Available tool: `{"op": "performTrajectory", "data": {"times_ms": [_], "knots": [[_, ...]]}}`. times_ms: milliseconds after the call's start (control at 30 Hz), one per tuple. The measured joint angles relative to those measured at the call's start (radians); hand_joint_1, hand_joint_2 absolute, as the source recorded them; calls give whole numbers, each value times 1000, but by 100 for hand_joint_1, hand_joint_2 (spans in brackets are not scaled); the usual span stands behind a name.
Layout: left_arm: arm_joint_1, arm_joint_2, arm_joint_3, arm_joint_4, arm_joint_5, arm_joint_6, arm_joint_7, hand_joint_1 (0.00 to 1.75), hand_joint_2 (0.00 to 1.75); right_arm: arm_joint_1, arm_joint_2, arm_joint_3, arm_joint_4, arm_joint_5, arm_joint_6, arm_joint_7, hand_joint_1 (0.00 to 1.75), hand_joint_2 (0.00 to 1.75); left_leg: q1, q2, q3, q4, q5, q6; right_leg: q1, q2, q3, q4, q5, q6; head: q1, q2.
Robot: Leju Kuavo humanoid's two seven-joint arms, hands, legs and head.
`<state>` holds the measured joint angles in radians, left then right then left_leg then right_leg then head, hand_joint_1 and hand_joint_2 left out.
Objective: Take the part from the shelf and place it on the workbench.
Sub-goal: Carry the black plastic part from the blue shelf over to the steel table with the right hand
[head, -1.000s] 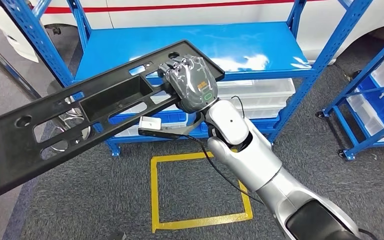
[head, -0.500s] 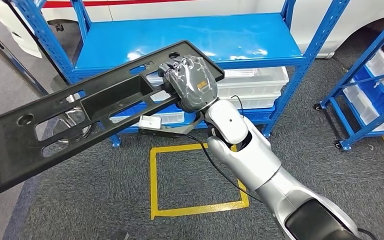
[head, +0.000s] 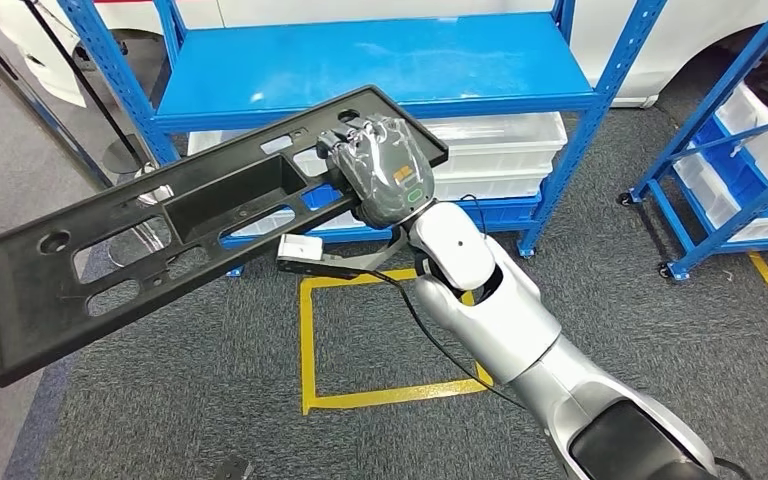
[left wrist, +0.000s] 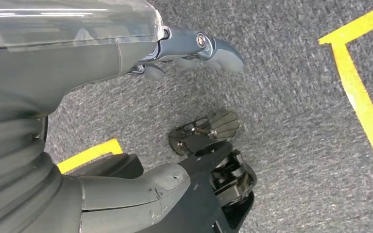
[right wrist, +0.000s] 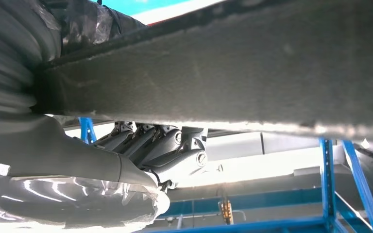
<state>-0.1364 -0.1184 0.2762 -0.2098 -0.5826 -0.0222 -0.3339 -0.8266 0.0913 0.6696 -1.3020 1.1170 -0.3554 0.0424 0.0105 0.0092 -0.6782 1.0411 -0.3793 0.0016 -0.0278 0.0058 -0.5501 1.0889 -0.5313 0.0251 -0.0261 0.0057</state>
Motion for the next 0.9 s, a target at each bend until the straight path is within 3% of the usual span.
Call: {"op": "performTrajectory", "data": {"times_ms": [67,100,133,167,233,267,300,367,400,433,500,533,567,600,633,667,700,767,800,833,867,900], "knots": [[3,0,0,0,0,0,0,0,175,1,2,0,-1,1,0,0,175,175,2,-2,-9,-1,20,-13,9,3,-2,-20,1,-17,-1,0],[5,0,0,0,0,1,0,0,175,1,2,0,0,1,0,0,175,175,5,-2,-15,0,21,-18,11,1,-11,-22,11,-27,0,0],[6,0,0,0,0,1,1,0,175,0,3,0,0,1,0,0,175,175,8,-3,-24,9,4,-22,12,0,-22,-23,23,-39,-1,0],[8,0,0,0,0,1,1,0,175,-1,4,0,1,1,0,0,175,175,10,-3,-35,35,-35,-24,12,-3,-35,-25,36,-50,0,0],[8,-1,0,-1,0,1,1,0,175,-2,6,0,1,1,0,0,175,175,11,-3,-57,140,-148,-25,16,-5,-65,-25,63,-64,-1,0],[7,-1,0,-1,1,1,1,0,175,-2,6,0,1,1,0,0,175,175,11,-3,-63,204,-188,-24,20,-6,-81,-25,76,-67,-1,0],[7,-2,0,-1,2,1,1,0,175,-2,6,0,2,1,1,0,175,175,10,-3,-61,256,-201,-22,25,-7,-98,-25,90,-69,-1,0],[6,-2,0,-1,3,2,1,0,175,-1,6,1,3,1,2,-1,175,175,4,-4,-24,286,-160,-11,32,-7,-131,-25,117,-71,-1,0],[6,-2,0,-1,3,2,1,0,175,-1,6,1,3,1,2,-1,175,175,-2,-5,18,252,-132,-3,34,-7,-147,-25,131,-71,-1,0],[5,-2,1,-2,3,3,1,0,175,-1,7,1,2,1,2,-1,175,175,-10,-5,78,188,-125,6,34,-7,-160,-25,144,-70,-1,0],[1,0,1,-4,4,4,0,0,175,-1,8,0,-1,1,3,-2,175,175,-23,-5,195,28,-160,19,33,-7,-173,-28,170,-63,-1,0],[0,0,2,-5,4,4,0,0,175,-2,8,0,-2,1,3,-2,175,175,-28,-6,227,-24,-176,22,31,-9,-174,-34,183,-59,-1,0],[-1,0,2,-6,5,4,0,0,175,-2,9,0,-3,1,4,-3,175,175,-30,-6,235,-52,-176,24,29,-10,-174,-43,199,-54,-1,0],[-1,-1,2,-6,5,4,0,0,175,-3,9,0,-3,1,4,-4,175,175,-29,-5,228,-58,-161,27,28,-9,-175,-52,210,-49,-1,0],[-1,-2,2,-6,5,4,0,0,175,-3,9,0,-3,1,4,-5,175,175,-28,-3,219,-65,-142,32,27,-8,-181,-54,201,-45,-1,0],[-1,-3,2,-6,5,4,1,0,175,-3,9,0,-3,1,4,-6,175,175,-26,0,207,-73,-124,38,26,-7,-189,-40,169,-40,0,0],[0,-4,3,-6,5,4,1,0,175,-3,8,0,-2,1,4,-7,175,175,-23,3,190,-76,-106,43,25,-6,-200,-5,116,-36,0,0],[0,-5,3,-6,4,4,1,0,175,-2,8,0,-2,0,4,-9,175,175,-24,4,148,-70,-75,47,22,-5,-219,114,9,-27,0,0],[0,-6,3,-6,4,4,1,0,175,-1,8,0,-2,0,5,-10,175,175,-23,4,126,-66,-61,46,20,-5,-223,176,-8,-23,0,0],[1,-6,3,-6,4,4,1,0,175,-1,7,0,-2,-1,5,-10,175,175,-23,5,103,-60,-47,44,18,-5,-218,221,6,-20,0,0],[1,-6,3,-6,3,4,1,0,175,-1,7,0,-2,-1,5,-11,175,175,-22,5,79,-53,-34,42,15,-6,-203,240,39,-17,0,0],[1,-6,3,-6,3,4,1,0,175,-1,7,0,-2,-2,5,-11,175,175,-21,6,54,-44,-23,38,13,-6,-172,228,71,-15,0,0]]}}
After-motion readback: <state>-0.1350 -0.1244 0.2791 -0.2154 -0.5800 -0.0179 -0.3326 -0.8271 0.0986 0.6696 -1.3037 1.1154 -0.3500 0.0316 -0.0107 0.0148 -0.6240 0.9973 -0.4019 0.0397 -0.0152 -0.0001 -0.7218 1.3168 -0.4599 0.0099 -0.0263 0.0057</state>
